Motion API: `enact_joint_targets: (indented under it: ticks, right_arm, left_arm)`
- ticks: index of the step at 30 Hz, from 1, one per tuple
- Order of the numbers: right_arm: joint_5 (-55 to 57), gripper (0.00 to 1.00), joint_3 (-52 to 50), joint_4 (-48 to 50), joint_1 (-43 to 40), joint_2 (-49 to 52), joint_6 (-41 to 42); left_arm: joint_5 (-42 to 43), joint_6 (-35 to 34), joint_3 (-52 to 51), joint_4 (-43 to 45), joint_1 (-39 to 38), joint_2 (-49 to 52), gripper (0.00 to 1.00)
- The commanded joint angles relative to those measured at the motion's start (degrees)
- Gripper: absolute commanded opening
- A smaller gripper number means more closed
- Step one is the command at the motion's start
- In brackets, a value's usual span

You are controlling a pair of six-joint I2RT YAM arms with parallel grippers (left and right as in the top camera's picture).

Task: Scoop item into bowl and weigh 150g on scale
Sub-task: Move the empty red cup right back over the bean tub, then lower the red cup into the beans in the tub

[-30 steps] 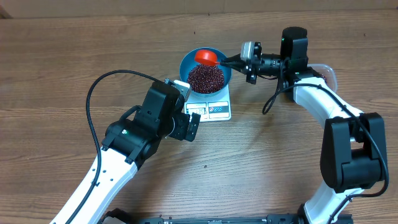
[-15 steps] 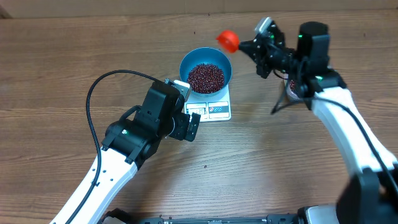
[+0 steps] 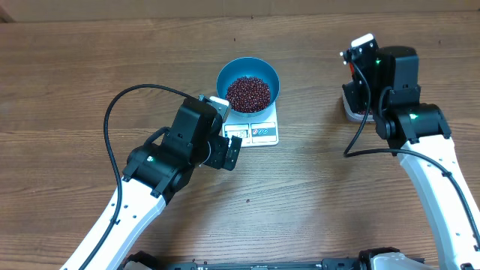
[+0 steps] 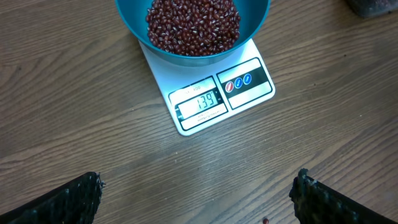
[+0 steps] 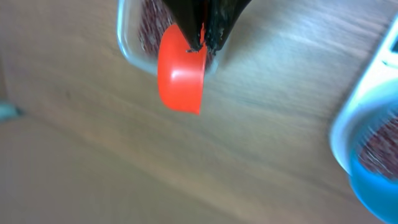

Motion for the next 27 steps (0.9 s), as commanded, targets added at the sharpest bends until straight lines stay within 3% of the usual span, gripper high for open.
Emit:
enact_joint_targets:
  ticks: [1, 15, 27]
  right_arm:
    - [6.5, 0.04, -0.2, -0.8, -0.1, 1.5, 1.9]
    - [6.3, 0.04, -0.2, -1.1, -4.8, 9.6, 6.3]
    - [-15.7, 0.04, -0.2, -0.8, -17.5, 10.0, 6.4]
  left_arm:
    - [0.6, 1.1, 1.3, 0.2, 0.1, 0.1, 1.0]
    - [0.6, 1.1, 1.3, 0.2, 0.1, 0.1, 0.99]
    - [0.6, 1.1, 1.3, 0.2, 0.1, 0.1, 0.99]
